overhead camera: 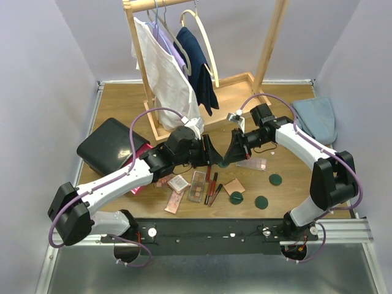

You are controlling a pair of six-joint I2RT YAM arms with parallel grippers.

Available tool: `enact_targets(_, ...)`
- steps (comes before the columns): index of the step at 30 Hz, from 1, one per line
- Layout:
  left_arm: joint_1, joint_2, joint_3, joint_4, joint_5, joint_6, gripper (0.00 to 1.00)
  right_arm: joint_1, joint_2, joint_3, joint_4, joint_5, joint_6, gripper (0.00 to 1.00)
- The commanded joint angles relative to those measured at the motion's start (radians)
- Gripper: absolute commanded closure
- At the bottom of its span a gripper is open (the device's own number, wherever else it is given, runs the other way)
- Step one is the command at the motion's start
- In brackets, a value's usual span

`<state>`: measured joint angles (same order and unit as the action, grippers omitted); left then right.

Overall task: Organize the makeup
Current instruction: Pick up the makeup tool from the center of the board.

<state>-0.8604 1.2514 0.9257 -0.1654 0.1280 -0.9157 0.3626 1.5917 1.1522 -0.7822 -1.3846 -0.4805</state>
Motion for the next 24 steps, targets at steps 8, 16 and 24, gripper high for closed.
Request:
enact_targets(8,-0.016,-0.013,0.002,0.073,0.059,0.008,0.91,0.019,0.007,-0.008,0.014,-0.074,0.0,0.89)
enact_targets(16,-0.015,-0.102,-0.002,-0.064,-0.053,0.031,1.0,0.019,-0.004,-0.009,0.024,0.007,0.02,0.38)
enact_targets(24,-0.015,-0.352,0.009,-0.402,-0.413,0.081,1.0,0.018,-0.059,-0.06,0.044,0.183,0.003,0.23)
